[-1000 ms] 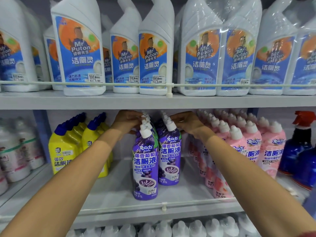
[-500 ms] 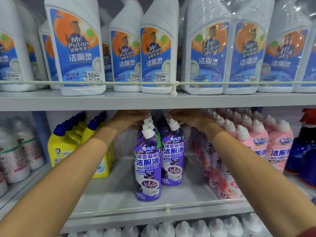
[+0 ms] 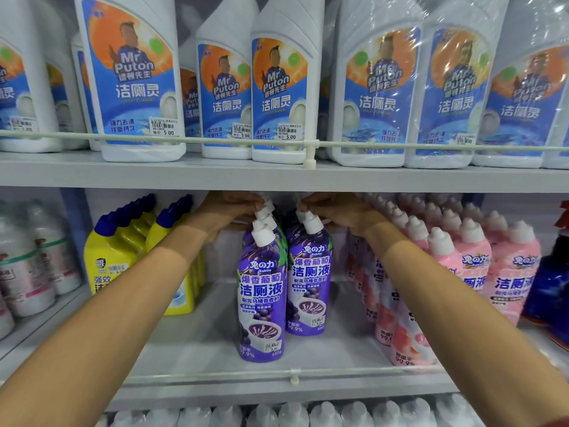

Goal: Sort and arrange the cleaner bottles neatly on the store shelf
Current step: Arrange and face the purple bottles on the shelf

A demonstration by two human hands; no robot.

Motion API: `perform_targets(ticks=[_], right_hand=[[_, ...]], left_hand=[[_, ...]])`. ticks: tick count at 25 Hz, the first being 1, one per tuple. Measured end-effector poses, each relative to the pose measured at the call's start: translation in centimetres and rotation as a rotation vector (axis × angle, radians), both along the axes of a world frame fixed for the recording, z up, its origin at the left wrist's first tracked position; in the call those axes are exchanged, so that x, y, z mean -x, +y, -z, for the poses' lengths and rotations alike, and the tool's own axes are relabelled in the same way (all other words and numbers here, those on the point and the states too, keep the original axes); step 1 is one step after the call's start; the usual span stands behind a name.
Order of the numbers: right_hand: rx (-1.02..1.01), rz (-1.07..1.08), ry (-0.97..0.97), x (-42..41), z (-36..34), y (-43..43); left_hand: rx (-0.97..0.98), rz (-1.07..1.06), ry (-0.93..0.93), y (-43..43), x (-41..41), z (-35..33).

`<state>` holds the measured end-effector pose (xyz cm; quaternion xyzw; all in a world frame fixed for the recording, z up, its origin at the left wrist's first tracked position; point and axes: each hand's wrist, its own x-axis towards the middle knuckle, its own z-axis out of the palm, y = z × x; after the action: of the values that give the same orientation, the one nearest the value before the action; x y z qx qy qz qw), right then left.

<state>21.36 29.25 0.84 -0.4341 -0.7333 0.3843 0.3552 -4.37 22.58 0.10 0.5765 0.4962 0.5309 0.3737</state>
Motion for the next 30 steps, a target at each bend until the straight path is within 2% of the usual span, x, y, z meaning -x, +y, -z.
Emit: perform_targets(ticks=[7,12,17,20,30], right_hand=[[-0.014,0.03,0.041,-0.4,0.2,0.2],[-0.051,0.133,0.227,-0.9,0.8,2.2],[0.062,0.04,0.124,-0.4,0.2,3.2],[0.037,0.058,0.064,0.1,0.4,4.1],[-0.027,0.076,0.108,1.1,0.8,4.3]], left_hand=[[-0.024,-0.014,-0.002,-0.2,-0.1,0.0],[-0.003,-0.12,-0.053,1.6,0.1,-0.3],[0.07,-0.045,0.027,2.8,-0.4,-0.4],[0.065,-0.057,0.045,3.2,-0.9,-0.4],[0.022,-0.107,0.037,4.0,-0.3,0.2]])
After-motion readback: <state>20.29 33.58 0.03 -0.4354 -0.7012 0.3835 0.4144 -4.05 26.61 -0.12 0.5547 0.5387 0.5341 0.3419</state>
